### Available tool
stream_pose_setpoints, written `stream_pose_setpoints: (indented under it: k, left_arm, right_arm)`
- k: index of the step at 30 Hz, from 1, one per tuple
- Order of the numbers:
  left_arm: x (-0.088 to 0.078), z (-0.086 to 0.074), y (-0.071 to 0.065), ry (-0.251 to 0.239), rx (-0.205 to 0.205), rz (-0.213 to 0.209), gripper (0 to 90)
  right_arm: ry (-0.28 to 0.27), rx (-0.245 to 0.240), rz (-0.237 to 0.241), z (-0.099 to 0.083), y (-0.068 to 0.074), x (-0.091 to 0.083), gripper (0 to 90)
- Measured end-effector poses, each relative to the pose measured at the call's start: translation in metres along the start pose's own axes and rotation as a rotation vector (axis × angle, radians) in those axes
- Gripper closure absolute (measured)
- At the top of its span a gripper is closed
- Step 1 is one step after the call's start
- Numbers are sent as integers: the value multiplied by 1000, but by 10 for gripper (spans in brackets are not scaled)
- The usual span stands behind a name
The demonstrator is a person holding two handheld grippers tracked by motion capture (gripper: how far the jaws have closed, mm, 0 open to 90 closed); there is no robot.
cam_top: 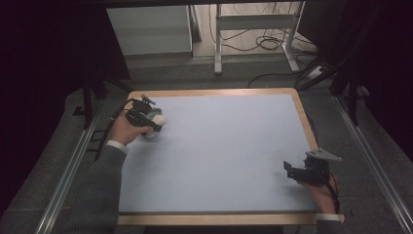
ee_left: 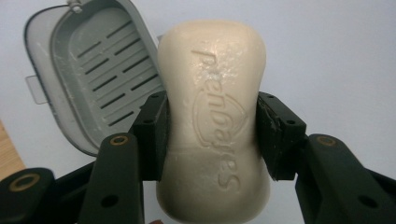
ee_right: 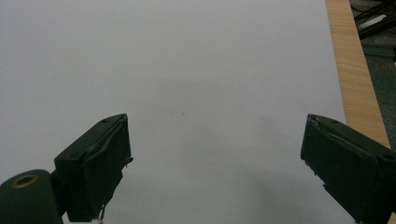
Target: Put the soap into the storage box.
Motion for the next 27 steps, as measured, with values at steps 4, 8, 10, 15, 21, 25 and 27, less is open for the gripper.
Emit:
stream_pose_setpoints:
  k: [4,8,10,15,21,25,27]
  left_arm:
    - [1,4,6,-1,-19,7,495]
    - [2,7,11,5,-31,7,495]
    - [3,9,14,7,-40,6,495]
    - [7,12,19,2,-54,26,496]
    - [11,16,22,5,-70,22,495]
    - [14,17,30,18,-92,22,495]
    - [17,17,35,30,-108,17,495]
  right_arm:
    - [-2,2,0,0,-1,0,83]
    - [-3,1,1,0,-1,-1,83]
    - [-6,4,-1,1,-1,-2,83]
    - [-12,11,-3,1,-3,-4,83]
    - [-10,13,-2,1,-3,-3,83]
    - [-8,13,-1,1,-4,-3,83]
    - [-8,11,-2,0,-4,-3,83]
Point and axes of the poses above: each handheld gripper's, and its own axes: x roughly forward along the jaws, z roughly out of its top, y roughly to its left, the point moved 6 cm from there along x, roughly forward along the jaws, and after that the axes turned 8 degrees about y, right-handed, at the moved point
